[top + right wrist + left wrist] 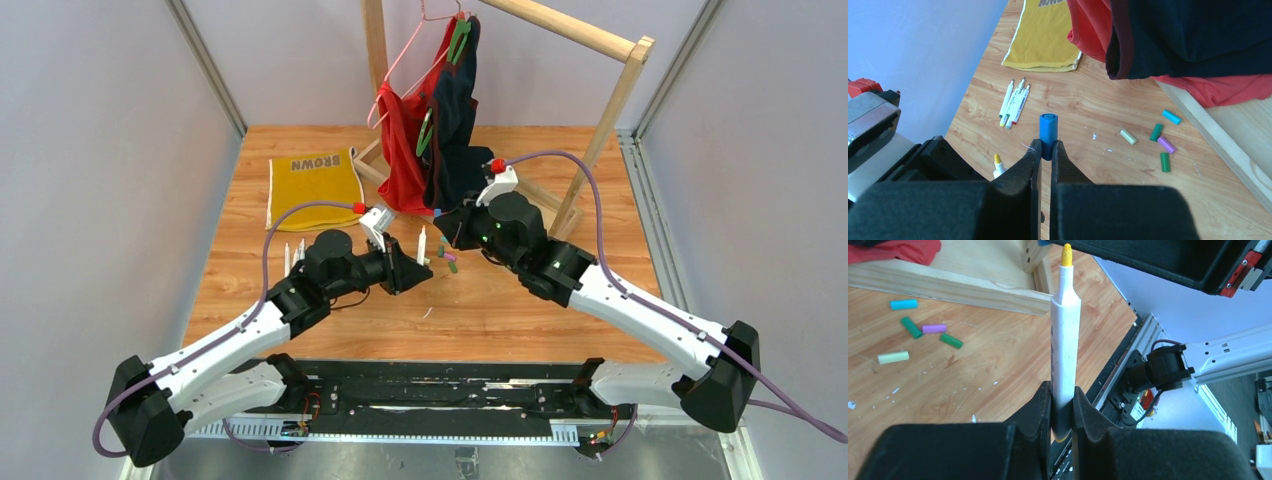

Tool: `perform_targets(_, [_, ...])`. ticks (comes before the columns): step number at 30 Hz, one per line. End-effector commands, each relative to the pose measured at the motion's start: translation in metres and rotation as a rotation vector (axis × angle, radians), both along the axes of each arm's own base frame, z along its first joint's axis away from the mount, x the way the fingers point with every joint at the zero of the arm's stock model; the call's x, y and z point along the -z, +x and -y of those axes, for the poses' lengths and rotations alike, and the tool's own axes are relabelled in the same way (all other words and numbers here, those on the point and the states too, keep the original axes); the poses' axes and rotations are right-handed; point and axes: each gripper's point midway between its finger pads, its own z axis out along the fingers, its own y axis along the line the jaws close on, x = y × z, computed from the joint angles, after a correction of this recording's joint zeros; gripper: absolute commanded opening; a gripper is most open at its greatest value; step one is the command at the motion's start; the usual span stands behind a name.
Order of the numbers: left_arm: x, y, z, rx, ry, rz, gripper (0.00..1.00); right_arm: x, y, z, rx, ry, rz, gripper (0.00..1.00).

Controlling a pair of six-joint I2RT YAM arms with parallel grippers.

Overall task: Insert the pens into the pen caps
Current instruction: Insert the pen cap onto the pen.

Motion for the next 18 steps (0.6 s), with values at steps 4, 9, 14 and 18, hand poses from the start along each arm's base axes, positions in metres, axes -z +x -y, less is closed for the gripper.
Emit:
perform_targets(4, [-0.022, -0.007, 0.015, 0.069, -0.066, 0.005, 0.00, -0.020, 0.002, 0.000, 0.026, 0.105, 0.021, 0.01])
perform_targets(9, [-0.026, -0.010, 0.016, 0.074, -0.076, 0.008, 0.00, -0.023, 0.001, 0.003, 0.033, 0.114, 0.024, 0.01])
perform_targets(14, [-0.026, -0.013, 0.016, 0.087, -0.080, 0.005, 0.00, -0.027, -0.002, 0.000, 0.016, 0.131, 0.026, 0.01])
perform_targets(18, [-0.025, -0.014, 0.018, 0.097, -0.082, -0.009, 0.00, -0.030, -0.004, -0.003, -0.007, 0.138, 0.027, 0.01])
